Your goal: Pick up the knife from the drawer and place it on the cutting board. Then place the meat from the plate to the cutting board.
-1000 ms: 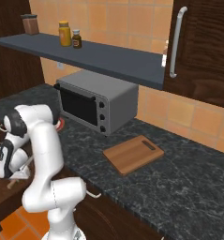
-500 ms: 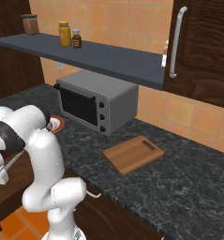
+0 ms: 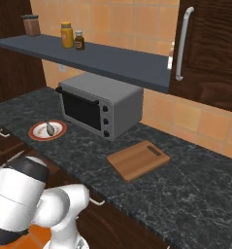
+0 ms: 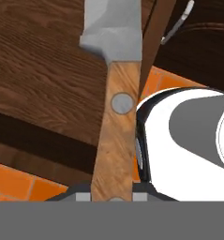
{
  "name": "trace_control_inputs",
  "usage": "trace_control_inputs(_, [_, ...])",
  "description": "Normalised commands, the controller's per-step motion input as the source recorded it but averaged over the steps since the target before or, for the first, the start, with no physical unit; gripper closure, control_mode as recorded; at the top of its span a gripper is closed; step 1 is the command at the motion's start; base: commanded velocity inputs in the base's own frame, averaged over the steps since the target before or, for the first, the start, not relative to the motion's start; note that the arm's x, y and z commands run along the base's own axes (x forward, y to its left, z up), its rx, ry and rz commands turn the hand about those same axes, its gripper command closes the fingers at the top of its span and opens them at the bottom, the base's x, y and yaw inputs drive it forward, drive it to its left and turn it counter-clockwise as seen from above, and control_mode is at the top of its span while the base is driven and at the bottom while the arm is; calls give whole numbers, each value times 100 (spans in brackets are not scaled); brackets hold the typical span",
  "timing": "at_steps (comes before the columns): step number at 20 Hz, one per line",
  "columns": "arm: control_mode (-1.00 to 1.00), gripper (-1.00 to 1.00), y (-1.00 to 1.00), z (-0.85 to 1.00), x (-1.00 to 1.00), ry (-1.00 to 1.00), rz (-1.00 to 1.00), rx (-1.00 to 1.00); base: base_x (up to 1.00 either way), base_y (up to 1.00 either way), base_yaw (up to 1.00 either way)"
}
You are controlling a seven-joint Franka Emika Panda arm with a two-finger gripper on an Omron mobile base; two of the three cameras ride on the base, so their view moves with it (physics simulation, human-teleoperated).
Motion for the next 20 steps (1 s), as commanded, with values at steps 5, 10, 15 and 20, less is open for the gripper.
trace_control_inputs(5, [-100,100,-100,89,-12,0,-11,0,0,0,0])
trace_control_inputs(10, [-100,100,-100,51,41,0,-15,-4,0,0,0])
trace_control_inputs(15, [-100,100,-100,22,73,1,-29,-6,0,0,0])
trace_control_inputs(20, [-100,100,-88,10,91,3,-40,-5,0,0,0])
